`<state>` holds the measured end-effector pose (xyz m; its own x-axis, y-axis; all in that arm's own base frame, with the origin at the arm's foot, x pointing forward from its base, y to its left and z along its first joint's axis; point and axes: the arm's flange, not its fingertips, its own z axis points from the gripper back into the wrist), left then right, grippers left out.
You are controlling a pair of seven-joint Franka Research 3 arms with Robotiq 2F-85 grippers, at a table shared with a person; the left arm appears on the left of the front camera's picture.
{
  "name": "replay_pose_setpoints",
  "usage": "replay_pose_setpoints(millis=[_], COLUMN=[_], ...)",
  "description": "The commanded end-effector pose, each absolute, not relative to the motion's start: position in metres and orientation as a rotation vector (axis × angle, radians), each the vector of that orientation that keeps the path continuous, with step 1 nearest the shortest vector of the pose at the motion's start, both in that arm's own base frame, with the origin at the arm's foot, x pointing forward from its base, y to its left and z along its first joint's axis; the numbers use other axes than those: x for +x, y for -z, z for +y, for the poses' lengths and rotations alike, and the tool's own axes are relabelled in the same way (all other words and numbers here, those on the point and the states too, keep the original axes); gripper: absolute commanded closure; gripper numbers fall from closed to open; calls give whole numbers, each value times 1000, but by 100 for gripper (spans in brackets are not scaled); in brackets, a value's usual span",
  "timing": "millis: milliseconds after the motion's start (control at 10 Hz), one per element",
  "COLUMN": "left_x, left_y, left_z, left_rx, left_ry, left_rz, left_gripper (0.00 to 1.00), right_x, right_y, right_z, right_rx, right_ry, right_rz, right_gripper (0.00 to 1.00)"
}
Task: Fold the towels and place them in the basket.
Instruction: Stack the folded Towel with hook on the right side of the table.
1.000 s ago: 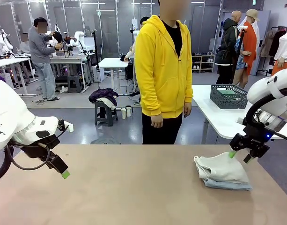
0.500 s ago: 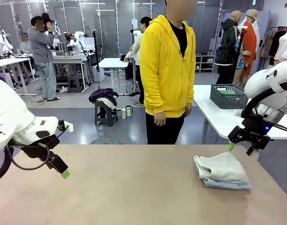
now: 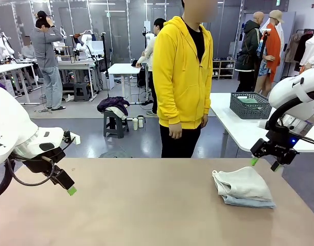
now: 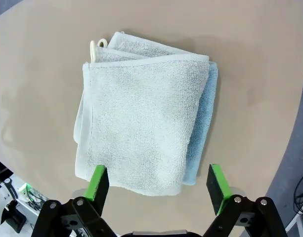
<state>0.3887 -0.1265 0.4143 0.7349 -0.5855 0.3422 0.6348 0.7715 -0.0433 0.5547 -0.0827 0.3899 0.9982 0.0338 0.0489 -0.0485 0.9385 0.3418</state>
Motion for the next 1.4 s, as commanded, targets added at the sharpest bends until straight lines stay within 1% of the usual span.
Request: replay_pose_setpoints(millis=[0,1300], left_x=[390,390], left_y=[-415,-415], left_z=[-128,-128], left_rx=[-147,-147], left_ry=[665,665], left_rz=[-315,-315], left_gripper=[0,0], right_x=[555,555], right_y=[-389,-389], right_z=[-83,-83], right_rx=[363,363], right_ry=[-48,-48], right_rz=[-47,-47], right_gripper=[0,0])
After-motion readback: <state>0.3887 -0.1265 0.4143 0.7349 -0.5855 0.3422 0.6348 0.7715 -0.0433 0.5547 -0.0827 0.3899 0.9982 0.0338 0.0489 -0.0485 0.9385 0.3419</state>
